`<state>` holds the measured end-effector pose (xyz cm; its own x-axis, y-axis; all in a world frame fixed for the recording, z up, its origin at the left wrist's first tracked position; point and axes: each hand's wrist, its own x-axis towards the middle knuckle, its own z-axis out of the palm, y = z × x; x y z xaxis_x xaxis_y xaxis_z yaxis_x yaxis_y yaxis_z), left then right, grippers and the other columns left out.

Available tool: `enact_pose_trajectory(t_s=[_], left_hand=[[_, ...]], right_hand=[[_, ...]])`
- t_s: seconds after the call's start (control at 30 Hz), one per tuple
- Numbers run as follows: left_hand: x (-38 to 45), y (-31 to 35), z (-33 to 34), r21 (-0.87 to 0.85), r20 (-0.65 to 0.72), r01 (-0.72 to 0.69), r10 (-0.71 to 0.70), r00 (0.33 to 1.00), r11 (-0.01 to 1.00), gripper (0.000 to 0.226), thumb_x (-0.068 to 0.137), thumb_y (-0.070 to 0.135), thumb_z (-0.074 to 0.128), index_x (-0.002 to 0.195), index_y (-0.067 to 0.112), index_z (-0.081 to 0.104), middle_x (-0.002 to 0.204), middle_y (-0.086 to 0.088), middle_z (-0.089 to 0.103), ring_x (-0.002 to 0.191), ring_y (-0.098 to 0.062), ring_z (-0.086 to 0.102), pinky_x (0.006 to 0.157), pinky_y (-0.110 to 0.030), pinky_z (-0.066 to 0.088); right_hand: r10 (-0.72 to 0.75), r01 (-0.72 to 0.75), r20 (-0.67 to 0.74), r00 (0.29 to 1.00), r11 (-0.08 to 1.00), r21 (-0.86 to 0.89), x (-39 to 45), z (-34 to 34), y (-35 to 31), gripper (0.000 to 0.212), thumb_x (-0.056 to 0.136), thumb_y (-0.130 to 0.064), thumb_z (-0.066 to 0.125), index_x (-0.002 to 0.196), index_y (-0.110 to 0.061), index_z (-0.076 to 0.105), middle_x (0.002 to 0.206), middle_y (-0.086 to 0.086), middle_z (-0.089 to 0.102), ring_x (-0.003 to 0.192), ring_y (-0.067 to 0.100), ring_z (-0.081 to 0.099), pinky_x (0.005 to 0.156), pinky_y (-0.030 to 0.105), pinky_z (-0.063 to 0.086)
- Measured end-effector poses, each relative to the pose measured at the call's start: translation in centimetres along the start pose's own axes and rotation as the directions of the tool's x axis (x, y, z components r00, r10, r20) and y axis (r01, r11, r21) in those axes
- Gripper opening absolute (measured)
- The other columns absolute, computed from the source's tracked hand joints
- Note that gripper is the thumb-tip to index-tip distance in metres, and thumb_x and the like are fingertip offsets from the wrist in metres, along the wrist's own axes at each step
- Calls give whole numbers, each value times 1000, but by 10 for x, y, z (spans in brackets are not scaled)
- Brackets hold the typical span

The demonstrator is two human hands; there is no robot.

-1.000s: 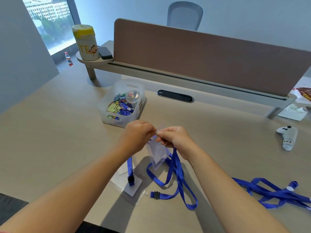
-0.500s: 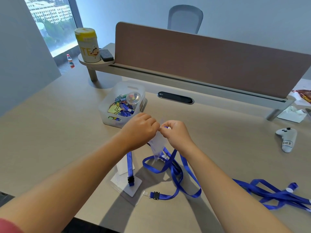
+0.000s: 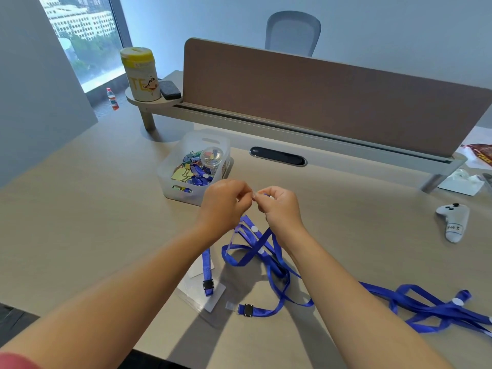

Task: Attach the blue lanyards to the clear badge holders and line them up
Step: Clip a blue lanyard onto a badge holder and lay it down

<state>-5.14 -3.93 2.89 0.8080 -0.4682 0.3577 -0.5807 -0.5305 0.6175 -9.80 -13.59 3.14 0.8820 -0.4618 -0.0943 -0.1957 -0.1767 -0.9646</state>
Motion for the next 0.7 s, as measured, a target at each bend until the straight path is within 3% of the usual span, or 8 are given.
enact_pose_trajectory(t_s=[0.17,0.27,0.4,0.47,0.53,0.6,0.7], left_hand=[[2,5,3,-197,-35,183,-193,981,963,18,87,9,52,91,-3,65,82,-13,62,75,-15,50,57,-12,36],[6,6,3,-321,24,273,-280,960,907,17,88,10,51,89,0,64,77,-5,57,72,-15,50,58,-14,38],[8,7,0,-573,178,429,-405,897,698,19,90,14,47,74,13,57,72,-1,55,75,-16,53,66,-23,46],[7,7,-3,-664,267,471,-404,875,581,17,90,14,47,77,18,57,78,-3,57,87,-23,54,80,-38,49],[7,9,-9,-712,318,472,-360,877,520,14,88,5,48,89,16,57,87,-3,56,95,-25,53,91,-43,45],[11,12,-15,-720,315,446,-323,892,531,28,85,-8,45,100,15,53,92,-1,56,98,-22,52,93,-42,44],[20,17,-23,-649,218,354,-281,935,673,37,86,-10,42,110,16,52,103,-2,55,104,-21,50,90,-39,47]], right_hand=[[-33,33,-24,999,999,-12,0,2,-3,31,88,-7,52,58,-17,51,58,-3,47,54,8,40,54,20,37],[-45,45,-31,999,999,-8,0,3,-5,32,88,-7,51,59,-19,51,58,-3,47,56,8,41,57,23,37],[10,-13,58,998,999,48,1,-5,-12,30,91,-12,50,62,-16,52,56,-3,48,52,7,42,49,16,36],[51,-68,119,992,988,140,3,-10,-16,29,91,-9,48,63,-14,52,46,-5,44,44,6,38,41,12,33],[84,-122,162,983,964,238,6,-13,-20,29,93,-8,45,65,-12,53,37,-9,42,34,2,34,35,11,28],[100,-157,190,977,936,315,11,-16,-26,29,94,-7,43,66,-11,52,34,-9,42,27,0,30,32,11,24],[94,-187,236,967,893,410,17,-21,-42,28,95,-6,41,69,-8,51,38,-6,45,25,0,27,30,11,21]])
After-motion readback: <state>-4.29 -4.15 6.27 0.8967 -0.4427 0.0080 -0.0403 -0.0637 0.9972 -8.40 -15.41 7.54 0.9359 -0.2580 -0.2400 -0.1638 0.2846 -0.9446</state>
